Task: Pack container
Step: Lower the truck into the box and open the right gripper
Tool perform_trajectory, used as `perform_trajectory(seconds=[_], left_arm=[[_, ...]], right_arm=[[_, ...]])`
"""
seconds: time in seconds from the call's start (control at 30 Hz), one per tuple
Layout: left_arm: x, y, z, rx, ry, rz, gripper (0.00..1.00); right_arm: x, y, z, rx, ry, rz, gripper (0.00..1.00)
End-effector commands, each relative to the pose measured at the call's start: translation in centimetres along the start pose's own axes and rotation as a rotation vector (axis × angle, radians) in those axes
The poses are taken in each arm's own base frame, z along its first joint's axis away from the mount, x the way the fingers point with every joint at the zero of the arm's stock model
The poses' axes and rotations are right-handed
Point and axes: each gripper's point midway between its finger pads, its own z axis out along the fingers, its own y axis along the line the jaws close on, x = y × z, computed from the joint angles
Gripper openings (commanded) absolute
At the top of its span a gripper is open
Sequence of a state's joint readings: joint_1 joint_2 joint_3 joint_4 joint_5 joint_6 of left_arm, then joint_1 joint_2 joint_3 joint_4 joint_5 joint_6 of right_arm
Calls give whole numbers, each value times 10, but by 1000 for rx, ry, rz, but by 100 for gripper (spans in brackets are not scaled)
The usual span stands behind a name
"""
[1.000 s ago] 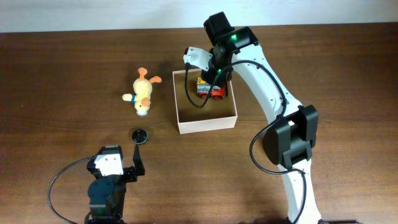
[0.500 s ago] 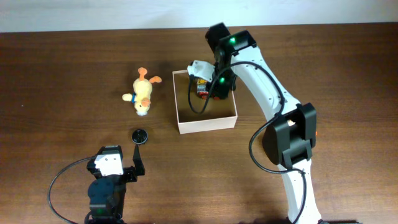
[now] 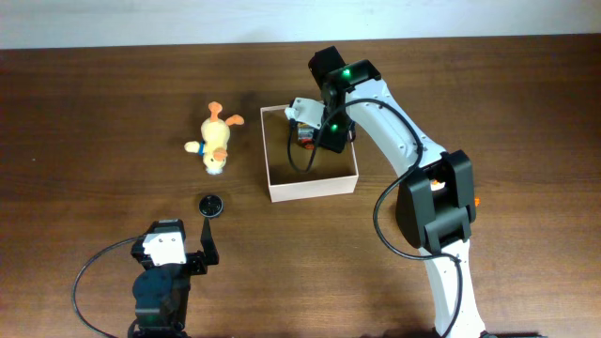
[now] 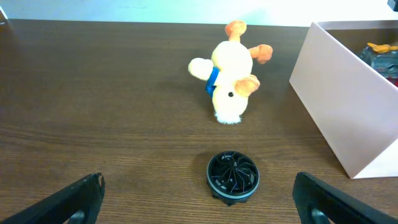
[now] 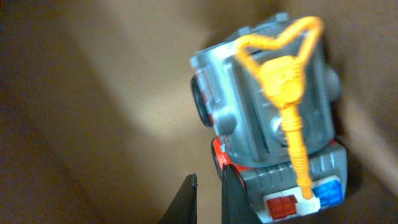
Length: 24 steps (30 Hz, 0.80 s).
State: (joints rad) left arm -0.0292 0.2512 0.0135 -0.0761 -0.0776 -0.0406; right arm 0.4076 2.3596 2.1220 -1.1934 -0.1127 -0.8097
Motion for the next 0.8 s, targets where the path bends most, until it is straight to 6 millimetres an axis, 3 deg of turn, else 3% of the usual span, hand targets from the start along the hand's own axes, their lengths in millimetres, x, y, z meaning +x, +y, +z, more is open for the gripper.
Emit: perform_trajectory(seconds=[0.0,0.23,0.43,0.6,0.73,0.77], left_arm=[[1,0,0,5,1,18,99],[1,0,0,5,1,18,99],[1,0,0,5,1,18,99],[1,0,0,5,1,18,99],[1,0,0,5,1,18,99],[1,0,0,5,1,18,99]], right_arm=[[7,-8,3,49,44,5,4],[0,-14,-3,73,20,31,4],[-10,-18,-28,98,-9,56,4],[-23,-19,-73,133,-77,78,4],[-29,-27,-122,188,-163,269,5],[-26,-28,-133,194,-175,320,19]])
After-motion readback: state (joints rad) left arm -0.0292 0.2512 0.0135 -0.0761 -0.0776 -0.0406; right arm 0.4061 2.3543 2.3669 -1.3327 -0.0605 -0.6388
